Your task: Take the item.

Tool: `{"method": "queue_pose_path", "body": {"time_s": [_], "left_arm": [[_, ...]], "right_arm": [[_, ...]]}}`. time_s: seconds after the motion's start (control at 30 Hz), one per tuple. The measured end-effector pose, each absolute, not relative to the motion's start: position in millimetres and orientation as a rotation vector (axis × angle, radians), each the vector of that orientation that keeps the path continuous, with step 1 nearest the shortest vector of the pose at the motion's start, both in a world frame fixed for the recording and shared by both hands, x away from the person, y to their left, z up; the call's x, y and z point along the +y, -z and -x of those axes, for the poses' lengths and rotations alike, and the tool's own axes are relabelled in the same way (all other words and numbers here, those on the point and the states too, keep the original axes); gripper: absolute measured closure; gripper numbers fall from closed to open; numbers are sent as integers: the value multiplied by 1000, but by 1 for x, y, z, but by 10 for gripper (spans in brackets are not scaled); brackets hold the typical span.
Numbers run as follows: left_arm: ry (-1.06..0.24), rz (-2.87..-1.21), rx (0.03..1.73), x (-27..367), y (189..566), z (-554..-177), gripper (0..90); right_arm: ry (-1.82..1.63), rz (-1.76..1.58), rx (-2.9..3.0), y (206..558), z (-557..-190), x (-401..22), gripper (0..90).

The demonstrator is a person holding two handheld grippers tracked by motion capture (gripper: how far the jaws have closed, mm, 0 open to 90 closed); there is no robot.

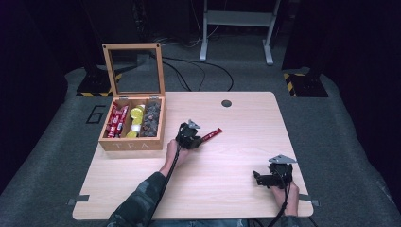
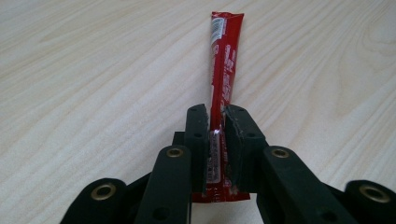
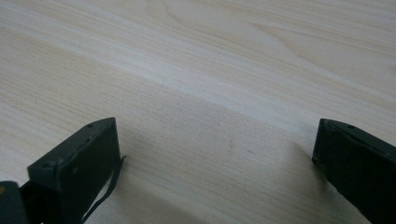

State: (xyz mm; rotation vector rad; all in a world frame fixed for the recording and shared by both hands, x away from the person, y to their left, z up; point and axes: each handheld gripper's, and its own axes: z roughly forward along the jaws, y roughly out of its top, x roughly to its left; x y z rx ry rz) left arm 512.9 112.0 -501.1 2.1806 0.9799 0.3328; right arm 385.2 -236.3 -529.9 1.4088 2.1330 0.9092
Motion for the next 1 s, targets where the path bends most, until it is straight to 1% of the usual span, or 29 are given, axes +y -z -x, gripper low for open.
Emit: {"method": "queue_pose_path", "body": {"time_s": [0.1, 0.3, 0.33, 0.43, 0.5, 0.53, 0.57, 0.63, 0.7, 0.73, 0.8, 1.0], "left_arm": [[-334, -2178, 980, 112, 499, -512, 748], [-320, -2175, 988, 113, 497, -510, 580], [-323, -2168, 995, 113, 496, -509, 545], [-315, -2161, 987, 115, 493, -506, 393], [-319, -2167, 983, 116, 491, -502, 324], [-316, -2169, 976, 116, 490, -500, 304], [-318, -2172, 966, 118, 489, -496, 259], [-319, -2175, 959, 119, 488, -494, 243], [-311, -2173, 956, 121, 486, -491, 189], [-312, -2170, 958, 122, 486, -489, 189], [-301, -2166, 946, 126, 484, -486, 150], [-323, -2140, 932, 138, 477, -472, 128]], "right_arm": [[-906, -1408, 2132, 530, -385, -236, 1], [-908, -1408, 2132, 530, -385, -236, 1], [-908, -1408, 2132, 530, -385, -236, 2], [-908, -1407, 2133, 530, -385, -236, 2], [-908, -1407, 2132, 530, -385, -236, 2], [-907, -1407, 2133, 530, -385, -236, 2], [-908, -1407, 2133, 530, -385, -236, 2], [-908, -1407, 2132, 530, -385, -236, 2], [-907, -1407, 2132, 530, -385, -236, 3], [-907, -1407, 2132, 530, -385, -236, 3], [-906, -1407, 2132, 530, -385, -236, 3], [-907, -1407, 2131, 530, -385, -236, 3]]}}
